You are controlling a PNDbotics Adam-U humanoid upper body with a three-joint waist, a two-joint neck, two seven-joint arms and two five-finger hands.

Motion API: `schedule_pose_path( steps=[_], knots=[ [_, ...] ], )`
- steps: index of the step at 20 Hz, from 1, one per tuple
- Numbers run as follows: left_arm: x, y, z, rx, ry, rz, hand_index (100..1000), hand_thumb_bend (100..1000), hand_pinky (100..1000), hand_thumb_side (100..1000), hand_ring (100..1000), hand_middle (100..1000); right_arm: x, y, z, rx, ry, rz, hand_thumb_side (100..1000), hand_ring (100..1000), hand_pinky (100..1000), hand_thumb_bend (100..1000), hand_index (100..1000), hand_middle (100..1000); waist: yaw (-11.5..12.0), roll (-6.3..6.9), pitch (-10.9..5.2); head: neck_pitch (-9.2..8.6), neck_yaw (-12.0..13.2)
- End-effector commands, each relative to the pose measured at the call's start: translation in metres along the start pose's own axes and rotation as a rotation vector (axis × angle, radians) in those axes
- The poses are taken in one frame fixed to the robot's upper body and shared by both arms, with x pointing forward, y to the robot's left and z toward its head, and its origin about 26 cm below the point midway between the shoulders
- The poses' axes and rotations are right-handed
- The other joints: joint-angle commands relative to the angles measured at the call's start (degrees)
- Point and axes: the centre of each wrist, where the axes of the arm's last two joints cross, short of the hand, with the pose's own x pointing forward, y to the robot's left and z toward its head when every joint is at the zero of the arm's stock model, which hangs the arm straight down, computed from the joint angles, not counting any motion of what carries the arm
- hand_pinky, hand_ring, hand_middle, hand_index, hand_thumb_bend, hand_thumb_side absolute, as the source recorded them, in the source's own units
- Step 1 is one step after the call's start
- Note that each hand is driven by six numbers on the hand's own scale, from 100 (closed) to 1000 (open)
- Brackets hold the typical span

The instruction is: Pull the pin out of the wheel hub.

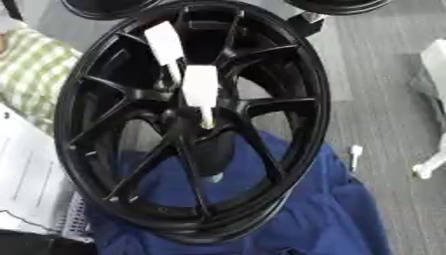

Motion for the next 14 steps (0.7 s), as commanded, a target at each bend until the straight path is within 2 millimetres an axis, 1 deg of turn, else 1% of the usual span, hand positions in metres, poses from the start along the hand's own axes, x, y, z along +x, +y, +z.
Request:
schedule_pose_path(
  steps=[1, 2, 3, 5, 6, 7, 8, 9, 10, 12, 13, 14],
  knots=[
    [0.014, 0.003, -0.003, -0.014, -0.043, -0.023, 695, 106, 817, 657, 586, 484, 0.01, 0.001, -0.004, 0.026, -0.063, 0.059, 863, 1000, 1000, 100, 990, 917, 0.2, -0.38, -0.9, 0.29, -0.37],
    [0.014, 0.002, -0.004, -0.016, -0.043, -0.022, 695, 107, 816, 658, 586, 484, 0.01, 0.003, -0.004, 0.042, -0.079, 0.067, 951, 1000, 1000, 100, 1000, 965, 0.26, -0.44, -0.91, 0.29, -0.44],
    [0.014, 0.002, -0.004, -0.018, -0.044, -0.021, 695, 108, 816, 658, 586, 484, 0.011, 0.007, -0.004, 0.062, -0.095, 0.06, 1000, 1000, 1000, 100, 1000, 988, 0.36, -0.49, -0.89, 0.29, -0.49],
    [0.015, 0.001, -0.004, -0.021, -0.045, -0.02, 695, 109, 816, 658, 586, 484, 0.012, 0.013, -0.003, 0.087, -0.124, 0.029, 1000, 1000, 1000, 100, 1000, 959, 0.5, -0.59, -0.81, 0.29, -0.5],
    [0.015, 0.001, -0.004, -0.022, -0.046, -0.019, 695, 111, 816, 658, 586, 484, 0.012, 0.014, -0.003, 0.088, -0.134, 0.014, 972, 1000, 1000, 100, 987, 917, 0.58, -0.64, -0.76, 0.29, -0.51],
    [0.015, 0.0, -0.004, -0.024, -0.046, -0.018, 695, 111, 816, 659, 586, 484, 0.013, 0.016, -0.003, 0.085, -0.149, -0.005, 910, 994, 1000, 100, 956, 887, 0.71, -0.7, -0.7, 0.29, -0.53],
    [0.015, 0.0, -0.004, -0.024, -0.047, -0.018, 694, 111, 816, 659, 586, 484, 0.014, 0.018, -0.004, 0.078, -0.165, -0.024, 760, 928, 1000, 100, 883, 799, 0.81, -0.74, -0.65, 0.29, -0.51],
    [0.016, 0.0, -0.004, -0.025, -0.048, -0.018, 694, 110, 815, 659, 586, 484, 0.015, 0.018, -0.006, 0.063, -0.185, -0.041, 700, 885, 1000, 100, 842, 750, 0.91, -0.8, -0.6, 0.29, -0.45],
    [0.016, 0.0, -0.004, -0.026, -0.05, -0.017, 694, 111, 815, 659, 586, 484, 0.016, 0.017, -0.007, 0.043, -0.2, -0.056, 600, 859, 1000, 100, 810, 725, 0.99, -0.85, -0.56, 0.29, -0.42],
    [0.017, -0.002, -0.004, -0.03, -0.053, -0.015, 694, 113, 815, 659, 586, 484, 0.019, 0.013, -0.012, 0.001, -0.22, -0.083, 512, 851, 1000, 100, 805, 720, 1.18, -0.95, -0.51, 0.29, -0.52],
    [0.018, -0.003, -0.005, -0.034, -0.055, -0.013, 694, 113, 814, 658, 586, 484, 0.022, 0.013, -0.015, -0.014, -0.235, -0.1, 508, 854, 1000, 100, 810, 726, 1.37, -0.99, -0.5, 0.29, -0.61],
    [0.019, -0.004, -0.005, -0.039, -0.058, -0.01, 694, 113, 814, 657, 585, 484, 0.026, 0.014, -0.019, -0.025, -0.252, -0.119, 527, 854, 1000, 100, 812, 726, 1.59, -1.01, -0.48, 0.29, -0.71]
  ],
)
